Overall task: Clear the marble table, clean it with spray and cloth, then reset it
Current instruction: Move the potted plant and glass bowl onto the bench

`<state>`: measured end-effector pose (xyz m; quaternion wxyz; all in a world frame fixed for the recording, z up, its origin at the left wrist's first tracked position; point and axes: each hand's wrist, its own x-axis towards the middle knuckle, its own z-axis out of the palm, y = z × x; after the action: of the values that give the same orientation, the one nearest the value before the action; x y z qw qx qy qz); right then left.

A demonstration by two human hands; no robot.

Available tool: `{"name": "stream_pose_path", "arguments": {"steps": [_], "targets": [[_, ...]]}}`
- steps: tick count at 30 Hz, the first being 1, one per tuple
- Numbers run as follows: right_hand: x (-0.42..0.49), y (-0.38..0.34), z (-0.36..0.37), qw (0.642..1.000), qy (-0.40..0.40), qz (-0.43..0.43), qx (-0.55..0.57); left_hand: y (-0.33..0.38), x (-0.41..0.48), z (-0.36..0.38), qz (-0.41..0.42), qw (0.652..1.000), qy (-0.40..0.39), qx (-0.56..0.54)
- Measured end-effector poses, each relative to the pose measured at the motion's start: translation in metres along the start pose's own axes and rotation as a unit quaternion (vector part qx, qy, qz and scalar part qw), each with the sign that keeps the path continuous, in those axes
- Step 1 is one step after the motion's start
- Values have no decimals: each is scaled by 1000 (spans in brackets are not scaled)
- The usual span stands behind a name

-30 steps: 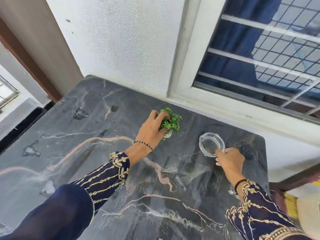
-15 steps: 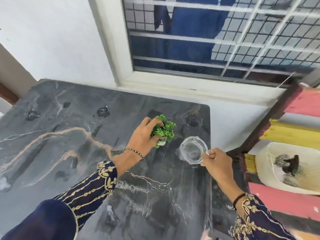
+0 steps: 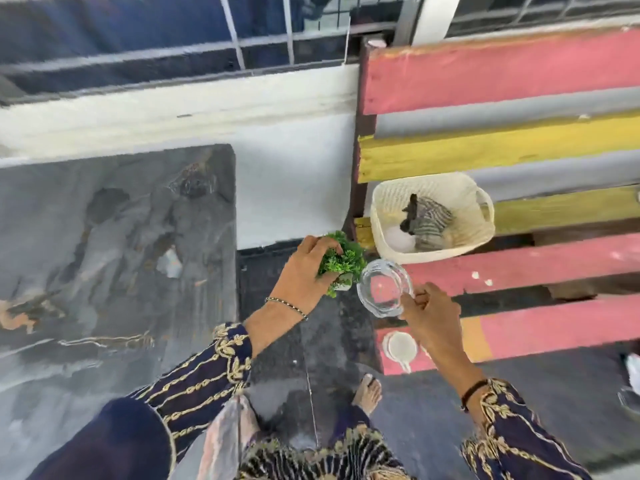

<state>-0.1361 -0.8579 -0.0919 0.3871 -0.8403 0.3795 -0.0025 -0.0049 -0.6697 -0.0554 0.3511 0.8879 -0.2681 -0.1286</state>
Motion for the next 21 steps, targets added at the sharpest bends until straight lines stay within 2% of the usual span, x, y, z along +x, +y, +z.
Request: {"name": "stream_pose_path", "arguments": {"steps": [4,9,13,21], "targets": [[7,68,-24,997,39,61,-8,24,16,75,32,996,-83,6],[20,145,-48,987,90,131,-1,39,36,152,52,988,-147,20],[39,197,-55,978,113,173,-8,43,54,205,60,984,-167,14],[69,265,-34,969,89,230,-30,36,84,273,95,978,-184,28]]}}
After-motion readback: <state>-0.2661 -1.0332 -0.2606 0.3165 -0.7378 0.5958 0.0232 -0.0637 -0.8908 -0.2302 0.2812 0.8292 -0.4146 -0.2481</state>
